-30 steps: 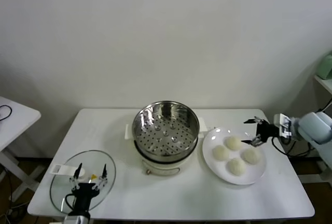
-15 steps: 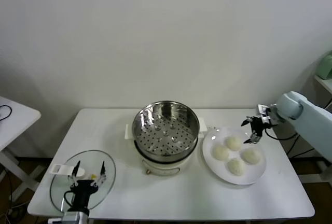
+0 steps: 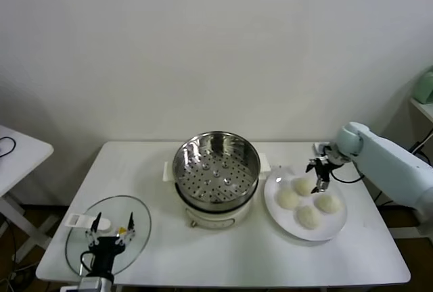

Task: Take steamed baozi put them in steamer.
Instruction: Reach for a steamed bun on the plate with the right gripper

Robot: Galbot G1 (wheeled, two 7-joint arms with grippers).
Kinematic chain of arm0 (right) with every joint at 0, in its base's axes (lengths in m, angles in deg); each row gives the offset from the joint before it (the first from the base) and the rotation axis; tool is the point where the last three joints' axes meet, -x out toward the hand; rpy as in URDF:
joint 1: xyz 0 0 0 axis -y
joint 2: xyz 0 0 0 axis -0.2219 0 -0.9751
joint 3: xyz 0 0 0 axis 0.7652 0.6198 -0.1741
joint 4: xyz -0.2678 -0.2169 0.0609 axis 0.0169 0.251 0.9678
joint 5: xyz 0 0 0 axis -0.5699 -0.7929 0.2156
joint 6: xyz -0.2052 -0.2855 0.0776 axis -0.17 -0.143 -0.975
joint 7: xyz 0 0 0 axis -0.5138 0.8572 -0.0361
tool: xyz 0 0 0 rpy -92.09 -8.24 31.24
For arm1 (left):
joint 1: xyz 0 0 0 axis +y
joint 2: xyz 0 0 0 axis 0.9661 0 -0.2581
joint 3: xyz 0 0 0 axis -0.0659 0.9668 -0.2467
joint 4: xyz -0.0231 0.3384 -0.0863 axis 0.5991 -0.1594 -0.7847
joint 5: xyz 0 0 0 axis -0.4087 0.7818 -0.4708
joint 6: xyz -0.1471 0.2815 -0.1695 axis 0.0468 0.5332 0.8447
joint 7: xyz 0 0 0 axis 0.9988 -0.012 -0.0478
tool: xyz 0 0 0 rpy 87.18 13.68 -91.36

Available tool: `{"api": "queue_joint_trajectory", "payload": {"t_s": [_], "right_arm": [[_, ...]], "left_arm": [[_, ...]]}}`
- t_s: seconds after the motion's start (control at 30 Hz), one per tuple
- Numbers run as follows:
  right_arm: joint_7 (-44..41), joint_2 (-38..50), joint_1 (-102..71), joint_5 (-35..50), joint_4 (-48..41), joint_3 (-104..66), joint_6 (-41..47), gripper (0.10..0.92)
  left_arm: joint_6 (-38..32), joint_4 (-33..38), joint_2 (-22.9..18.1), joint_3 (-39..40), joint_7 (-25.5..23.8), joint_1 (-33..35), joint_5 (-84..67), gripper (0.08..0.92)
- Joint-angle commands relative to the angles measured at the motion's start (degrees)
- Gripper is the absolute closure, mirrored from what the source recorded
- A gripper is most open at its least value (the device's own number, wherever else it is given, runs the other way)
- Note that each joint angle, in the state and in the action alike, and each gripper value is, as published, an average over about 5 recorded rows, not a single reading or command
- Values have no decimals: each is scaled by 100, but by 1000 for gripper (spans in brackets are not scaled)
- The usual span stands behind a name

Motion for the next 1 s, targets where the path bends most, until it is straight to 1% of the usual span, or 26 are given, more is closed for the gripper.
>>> {"api": "queue_joint_trajectory", "payload": {"t_s": [0.03,0.5,0.73,0.83,1.0], "right_arm": [[-44,-239,-67,-229,-310,-46,-49,203],[17,-432,-140,-335,-586,-439,-133,203],[-19,-440,-159,-361,-589,-445,-136,204],[-27,-434,-160,-363,-582,-450,-134,225],[-45,-394,-184,-378,-560,-458,-137,291]], "left_arm": [[13,-11,-1,-7,6,1,-4,177],[1,-46,-9,17,18,6,4,177],[-13,-60,-9,6,25,22,0,177],[-14,-60,-11,3,28,20,-3,177],[-12,-49,-18,1,37,22,-4,177]]}}
